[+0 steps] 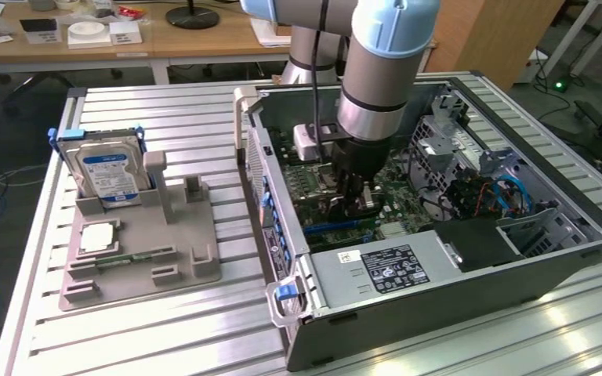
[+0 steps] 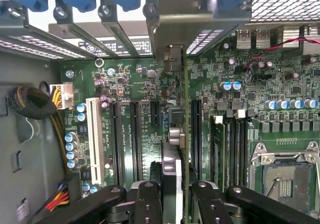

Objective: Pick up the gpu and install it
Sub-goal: 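Insert the gpu into the slot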

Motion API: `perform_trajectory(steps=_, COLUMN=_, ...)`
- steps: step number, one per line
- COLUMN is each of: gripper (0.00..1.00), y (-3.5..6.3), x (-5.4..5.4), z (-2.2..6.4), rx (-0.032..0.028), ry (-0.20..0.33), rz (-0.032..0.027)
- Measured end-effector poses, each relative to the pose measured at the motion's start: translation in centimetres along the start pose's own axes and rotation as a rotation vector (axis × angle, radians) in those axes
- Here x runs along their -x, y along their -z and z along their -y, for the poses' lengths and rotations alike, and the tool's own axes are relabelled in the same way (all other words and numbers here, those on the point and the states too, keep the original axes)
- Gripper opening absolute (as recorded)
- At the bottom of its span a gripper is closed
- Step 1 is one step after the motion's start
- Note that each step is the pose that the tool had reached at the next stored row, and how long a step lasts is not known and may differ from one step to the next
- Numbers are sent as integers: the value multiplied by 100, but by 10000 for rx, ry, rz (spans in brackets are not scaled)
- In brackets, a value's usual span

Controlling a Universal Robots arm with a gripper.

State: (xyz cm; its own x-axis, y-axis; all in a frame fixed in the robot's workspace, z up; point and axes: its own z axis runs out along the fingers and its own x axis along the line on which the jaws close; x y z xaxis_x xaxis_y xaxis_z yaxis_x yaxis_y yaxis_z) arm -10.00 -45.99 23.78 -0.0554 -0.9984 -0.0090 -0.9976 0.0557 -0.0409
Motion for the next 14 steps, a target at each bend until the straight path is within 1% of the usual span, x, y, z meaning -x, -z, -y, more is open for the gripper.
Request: perform_trajectory(steps=14, gripper=28, y=-42, x=-3, z=-48, rx=0, ry=1, rz=1)
